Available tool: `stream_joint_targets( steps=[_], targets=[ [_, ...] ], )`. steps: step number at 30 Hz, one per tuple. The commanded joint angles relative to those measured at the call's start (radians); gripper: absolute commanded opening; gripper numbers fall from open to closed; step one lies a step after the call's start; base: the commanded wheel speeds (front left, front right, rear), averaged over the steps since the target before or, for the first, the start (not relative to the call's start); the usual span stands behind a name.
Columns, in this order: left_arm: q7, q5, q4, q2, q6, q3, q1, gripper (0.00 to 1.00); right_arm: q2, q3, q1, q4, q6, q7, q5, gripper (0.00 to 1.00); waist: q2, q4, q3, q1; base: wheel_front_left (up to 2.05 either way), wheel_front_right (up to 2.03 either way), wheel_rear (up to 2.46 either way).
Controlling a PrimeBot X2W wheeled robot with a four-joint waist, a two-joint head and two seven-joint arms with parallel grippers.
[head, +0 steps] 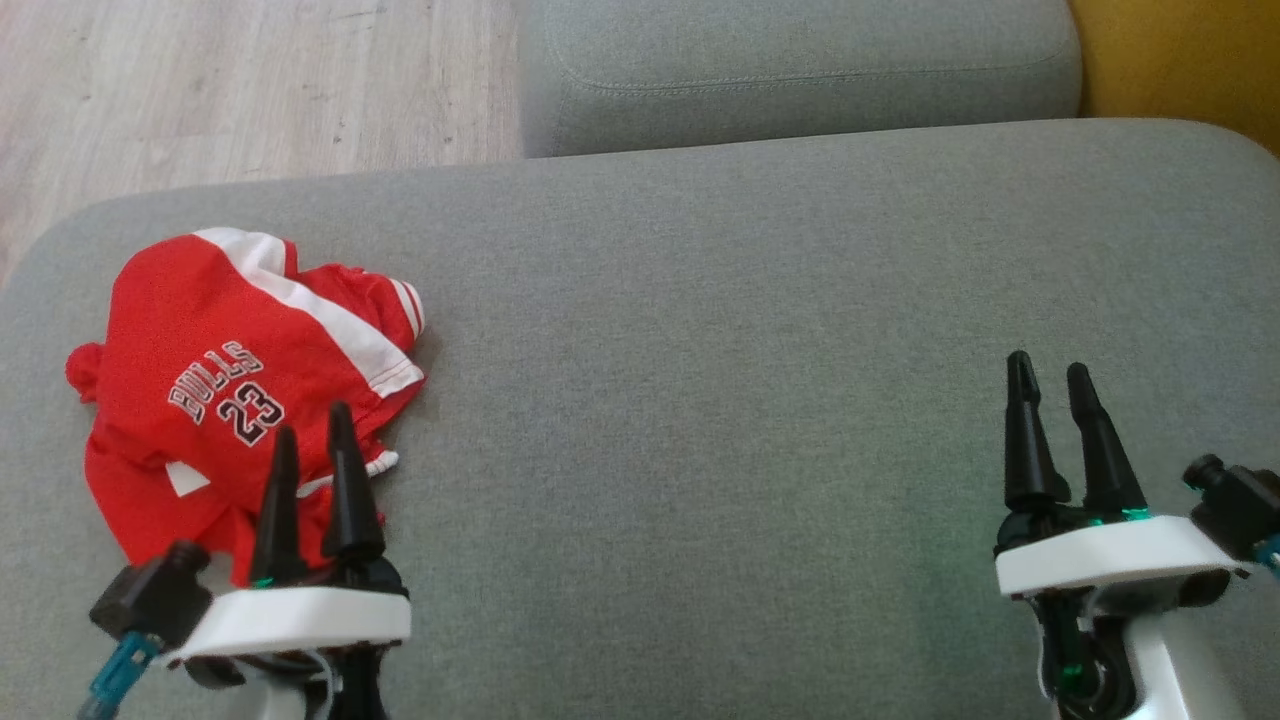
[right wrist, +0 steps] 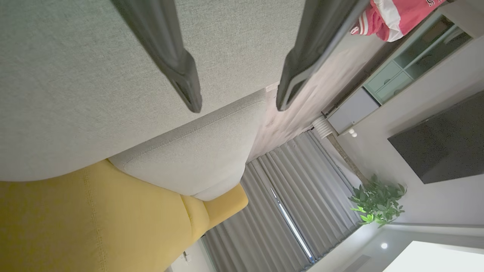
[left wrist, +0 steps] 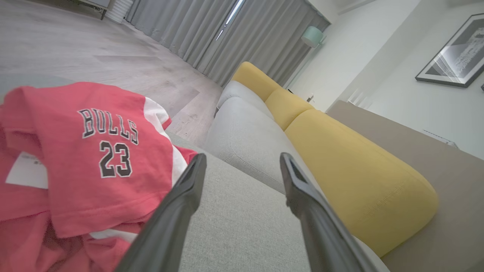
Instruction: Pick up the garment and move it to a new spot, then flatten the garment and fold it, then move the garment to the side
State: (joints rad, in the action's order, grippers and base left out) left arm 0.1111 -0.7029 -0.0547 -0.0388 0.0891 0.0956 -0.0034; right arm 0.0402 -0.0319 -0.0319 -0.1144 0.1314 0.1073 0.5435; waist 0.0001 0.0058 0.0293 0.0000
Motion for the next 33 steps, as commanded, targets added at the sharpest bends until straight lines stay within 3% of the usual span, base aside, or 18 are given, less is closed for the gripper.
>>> stream_joint_targets(
  steps=[1,16,33],
  targets=[
    [0.014,0.028,0.046,-0.008,0.003,-0.012,-0.046,1.0,0.007,-0.023,-0.058,0.045,0.0,0.018,-0.032,1.0,-0.0001,0.0,0.0,0.0,0.0,0.0,0.0],
    [0.058,0.244,0.084,-0.009,-0.016,0.036,-0.047,1.0,0.008,-0.06,-0.062,0.062,-0.001,0.062,-0.248,1.0,-0.0001,0.0,0.002,0.0,0.0,0.0,0.0],
    [0.108,0.5,0.053,-0.012,-0.008,0.088,-0.048,1.0,0.009,-0.099,-0.062,0.099,-0.001,0.112,-0.469,1.0,-0.0001,0.003,0.006,0.0,0.0,0.0,0.0]
  ],
)
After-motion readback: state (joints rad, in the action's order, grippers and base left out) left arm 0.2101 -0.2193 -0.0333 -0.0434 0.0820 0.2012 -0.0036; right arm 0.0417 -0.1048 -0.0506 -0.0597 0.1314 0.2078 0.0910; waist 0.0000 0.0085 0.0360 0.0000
